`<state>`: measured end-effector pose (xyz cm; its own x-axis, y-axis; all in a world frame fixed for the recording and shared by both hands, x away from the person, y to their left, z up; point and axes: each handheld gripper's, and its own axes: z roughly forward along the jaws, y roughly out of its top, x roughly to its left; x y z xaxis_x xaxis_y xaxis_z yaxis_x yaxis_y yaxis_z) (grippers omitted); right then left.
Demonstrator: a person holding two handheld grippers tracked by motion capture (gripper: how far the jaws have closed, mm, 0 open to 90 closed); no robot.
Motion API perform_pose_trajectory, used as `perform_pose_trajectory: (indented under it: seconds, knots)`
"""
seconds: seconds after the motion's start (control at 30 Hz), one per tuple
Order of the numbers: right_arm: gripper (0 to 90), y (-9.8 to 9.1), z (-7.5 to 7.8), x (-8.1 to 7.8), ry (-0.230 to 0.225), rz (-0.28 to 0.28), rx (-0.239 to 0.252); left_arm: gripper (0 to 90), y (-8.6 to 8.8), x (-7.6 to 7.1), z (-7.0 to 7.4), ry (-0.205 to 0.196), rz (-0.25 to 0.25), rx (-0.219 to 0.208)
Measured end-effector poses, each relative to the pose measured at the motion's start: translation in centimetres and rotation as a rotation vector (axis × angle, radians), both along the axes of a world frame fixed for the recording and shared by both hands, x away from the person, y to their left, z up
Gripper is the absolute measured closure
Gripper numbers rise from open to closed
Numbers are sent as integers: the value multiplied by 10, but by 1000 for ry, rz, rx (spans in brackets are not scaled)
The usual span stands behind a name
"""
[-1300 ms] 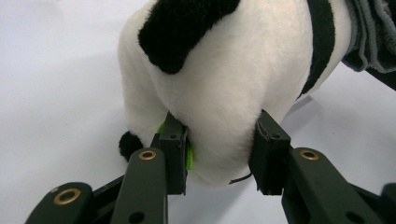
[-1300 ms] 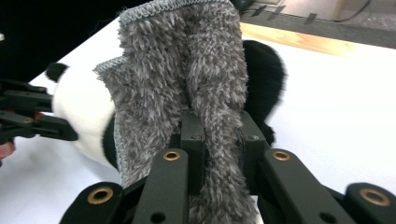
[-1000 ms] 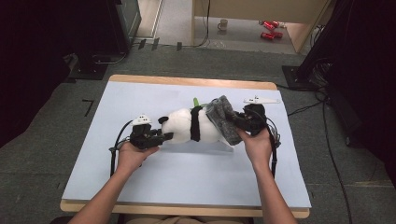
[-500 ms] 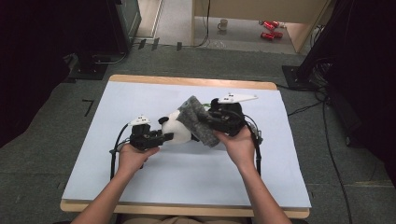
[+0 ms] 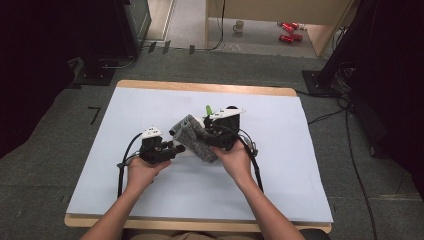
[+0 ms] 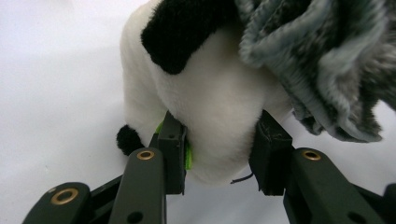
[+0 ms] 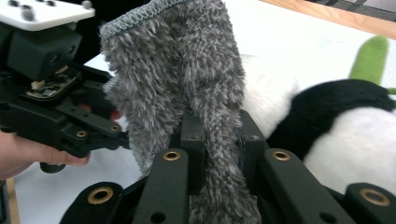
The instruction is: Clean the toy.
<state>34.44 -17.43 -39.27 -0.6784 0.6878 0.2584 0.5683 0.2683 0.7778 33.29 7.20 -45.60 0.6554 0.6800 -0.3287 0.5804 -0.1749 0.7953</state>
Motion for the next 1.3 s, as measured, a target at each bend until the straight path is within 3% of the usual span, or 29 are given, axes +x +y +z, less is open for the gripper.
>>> perform_pose_trajectory:
  seconds: [0.13,0.3,0.43,0.8,1.1,1.3]
  knots:
    - [778,-9,2,2,-20,-30,-45,618,0,0,0,-3,-3,3]
    - [791,-25,4,6,-11,-61,-49,619,-1,0,1,-6,-10,10]
    - [791,-34,11,5,-39,-90,-73,620,0,2,1,-3,-18,5]
    - [791,-81,18,10,-40,-217,-17,620,3,7,0,-1,-35,1]
    - [789,-102,12,12,-41,-286,-9,620,6,12,0,9,-41,-5]
    - [788,-104,8,11,-36,-297,-9,620,8,17,2,15,-48,8]
